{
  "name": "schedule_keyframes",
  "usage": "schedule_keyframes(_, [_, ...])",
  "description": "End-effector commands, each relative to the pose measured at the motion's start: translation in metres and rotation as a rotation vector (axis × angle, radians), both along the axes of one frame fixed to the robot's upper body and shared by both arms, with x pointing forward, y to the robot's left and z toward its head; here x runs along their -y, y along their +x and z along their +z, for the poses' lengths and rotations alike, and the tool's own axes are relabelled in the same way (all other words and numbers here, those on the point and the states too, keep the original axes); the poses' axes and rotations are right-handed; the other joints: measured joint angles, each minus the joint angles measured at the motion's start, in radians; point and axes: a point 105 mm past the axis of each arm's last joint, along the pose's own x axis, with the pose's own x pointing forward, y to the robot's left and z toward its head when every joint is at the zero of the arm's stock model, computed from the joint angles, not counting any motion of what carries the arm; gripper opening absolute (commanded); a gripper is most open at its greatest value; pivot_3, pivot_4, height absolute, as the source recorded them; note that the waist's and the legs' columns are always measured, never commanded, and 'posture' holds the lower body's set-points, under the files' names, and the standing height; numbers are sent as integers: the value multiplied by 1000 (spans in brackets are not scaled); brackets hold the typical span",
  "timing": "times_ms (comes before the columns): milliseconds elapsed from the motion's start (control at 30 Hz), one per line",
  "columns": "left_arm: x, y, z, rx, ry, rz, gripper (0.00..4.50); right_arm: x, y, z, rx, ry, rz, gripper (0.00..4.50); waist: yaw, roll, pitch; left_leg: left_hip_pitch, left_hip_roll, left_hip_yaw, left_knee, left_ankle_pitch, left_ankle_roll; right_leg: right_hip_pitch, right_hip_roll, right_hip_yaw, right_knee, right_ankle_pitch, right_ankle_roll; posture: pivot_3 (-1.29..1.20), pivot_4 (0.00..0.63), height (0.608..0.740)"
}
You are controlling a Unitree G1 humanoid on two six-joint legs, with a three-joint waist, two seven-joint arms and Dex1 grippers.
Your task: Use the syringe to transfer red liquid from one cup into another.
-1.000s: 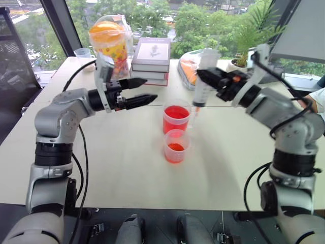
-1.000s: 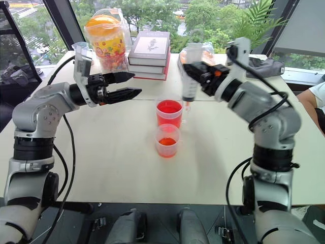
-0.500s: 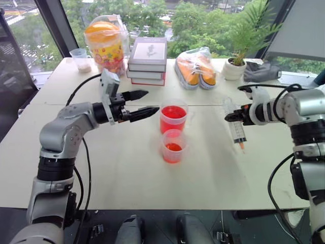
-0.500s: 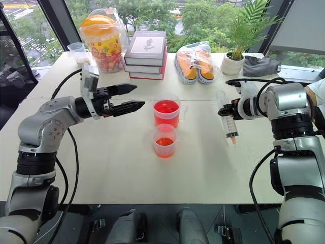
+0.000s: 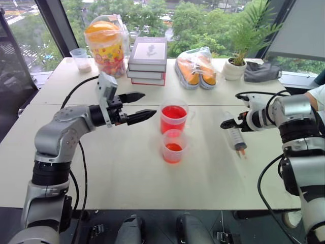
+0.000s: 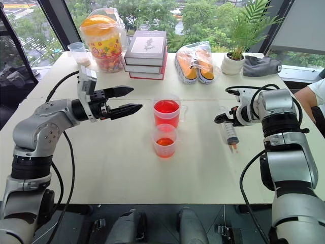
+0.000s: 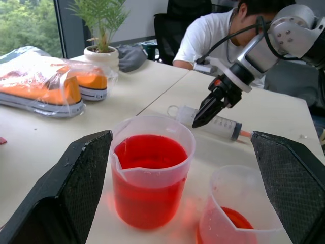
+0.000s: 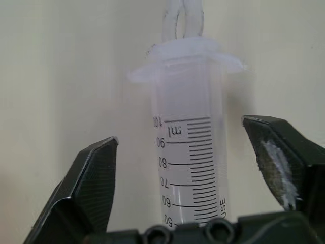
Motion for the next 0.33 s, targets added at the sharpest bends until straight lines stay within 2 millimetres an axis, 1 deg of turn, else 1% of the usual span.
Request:
schedule_keyframes(33, [-10,-6,10,43,2,19,4500,-4,-6,56,215,-37,103,4367,2,0,0,0,0,0,0,0,0,0,0,0,0,0,0,0,150,740])
schedule_keyframes(100, [-15,-7,7,48,27,38,4500,-10,-18,71,297,-79,209,4367,7,0,0,0,0,0,-1,0,0,0,0,0,0,0,0,0,150,740])
schedule_keyframes(167, [-22,-8,7,63,56,59,4500,-24,-39,88,385,-39,355,4367,9,0,0,0,0,-1,-1,0,0,0,0,-1,-1,0,0,0,150,740])
schedule_keyframes(200, [-25,-8,7,65,65,67,4500,-28,-47,94,417,-17,387,4367,9,0,0,-1,0,-1,-1,0,0,0,0,-1,-1,0,0,0,150,740])
schedule_keyframes(267, [-28,-10,6,62,75,69,4500,-30,-59,98,474,-42,428,4367,7,0,0,-1,0,0,-1,0,0,1,0,-1,-2,0,0,0,150,740])
schedule_keyframes(333, [-29,-12,5,54,83,64,4500,-33,-72,96,492,-68,478,4367,7,0,0,0,0,-1,0,0,0,1,-1,-1,-2,0,0,0,150,740])
